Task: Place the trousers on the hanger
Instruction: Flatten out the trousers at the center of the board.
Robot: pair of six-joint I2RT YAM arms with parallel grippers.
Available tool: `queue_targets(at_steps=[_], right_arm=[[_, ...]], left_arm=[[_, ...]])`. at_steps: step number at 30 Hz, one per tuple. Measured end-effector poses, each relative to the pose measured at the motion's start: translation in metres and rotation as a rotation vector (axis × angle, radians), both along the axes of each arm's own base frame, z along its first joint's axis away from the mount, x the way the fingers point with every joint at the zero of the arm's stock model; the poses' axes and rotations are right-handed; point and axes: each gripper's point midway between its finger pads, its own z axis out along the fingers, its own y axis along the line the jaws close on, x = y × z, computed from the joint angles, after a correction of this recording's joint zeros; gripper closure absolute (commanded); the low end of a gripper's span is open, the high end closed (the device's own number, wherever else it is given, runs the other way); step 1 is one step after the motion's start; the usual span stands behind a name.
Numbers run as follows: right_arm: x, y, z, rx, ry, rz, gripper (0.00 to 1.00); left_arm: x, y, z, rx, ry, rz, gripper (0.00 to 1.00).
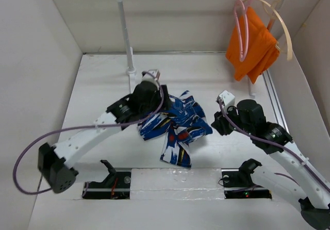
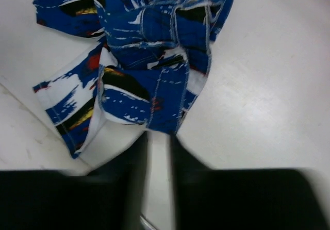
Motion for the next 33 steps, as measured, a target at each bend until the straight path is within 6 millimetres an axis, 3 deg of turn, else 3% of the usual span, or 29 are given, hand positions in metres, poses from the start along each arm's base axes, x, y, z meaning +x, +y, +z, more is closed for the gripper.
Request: queue_targets(at_steps=[2, 3, 7, 9, 10, 13, 19, 21, 22, 23, 25, 26, 29, 31, 33], right_arm=[[-0.007, 0.001, -0.012, 0.006, 0.021, 0.020, 0.26], [-0.011, 0.000, -0.020, 0.005, 0.040, 0.025, 0.21], [-0.022, 0.000, -0.058, -0.017, 0.126, 0.042, 0.19], [-0.023, 0.003, -0.068, -0.018, 0.151, 0.053, 0.17], [-0.023, 0.003, -0.078, -0.040, 0.186, 0.052, 0.17], [-0.015, 0.010, -0.088, -0.055, 0.212, 0.063, 0.16], [0.002, 0.022, -0.097, -0.055, 0.209, 0.083, 0.24], [0.008, 0.023, -0.103, -0.061, 0.210, 0.083, 0.46], [0.009, 0.022, -0.107, -0.062, 0.218, 0.081, 0.54], [0.010, 0.021, -0.111, -0.064, 0.228, 0.079, 0.70], [0.011, 0.018, -0.115, -0.068, 0.238, 0.075, 0.86], [0.013, 0.016, -0.115, -0.069, 0.236, 0.069, 1.00], [0.017, 0.010, -0.109, -0.072, 0.207, 0.047, 1.00], [0.023, 0.002, -0.098, -0.073, 0.170, 0.018, 1.00], [0.029, -0.009, -0.078, -0.076, 0.125, -0.028, 1.00]], left_arm=[[-0.035, 0.023, -0.029, -0.005, 0.065, 0.032, 0.44], [-0.057, 0.026, -0.042, -0.009, 0.100, 0.029, 0.44], [-0.153, 0.007, -0.095, -0.026, 0.261, -0.122, 0.34], [-0.178, 0.004, -0.119, -0.030, 0.361, -0.134, 0.32], [-0.186, 0.011, -0.143, 0.033, 0.393, -0.138, 0.32], [-0.194, 0.014, -0.178, 0.107, 0.473, -0.106, 0.29], [-0.196, 0.000, -0.221, 0.202, 0.541, -0.114, 0.31], [-0.193, -0.018, -0.217, 0.166, 0.535, -0.140, 0.42], [-0.193, -0.025, -0.220, 0.167, 0.531, -0.151, 0.60], [-0.192, -0.030, -0.221, 0.165, 0.528, -0.155, 0.71], [-0.191, -0.033, -0.227, 0.172, 0.523, -0.155, 1.00], [-0.190, -0.033, -0.227, 0.168, 0.524, -0.150, 1.00], [-0.186, -0.025, -0.223, 0.173, 0.515, -0.126, 1.00], [-0.178, -0.007, -0.214, 0.185, 0.498, -0.077, 1.00], [-0.163, 0.016, -0.191, 0.154, 0.461, -0.004, 1.00]])
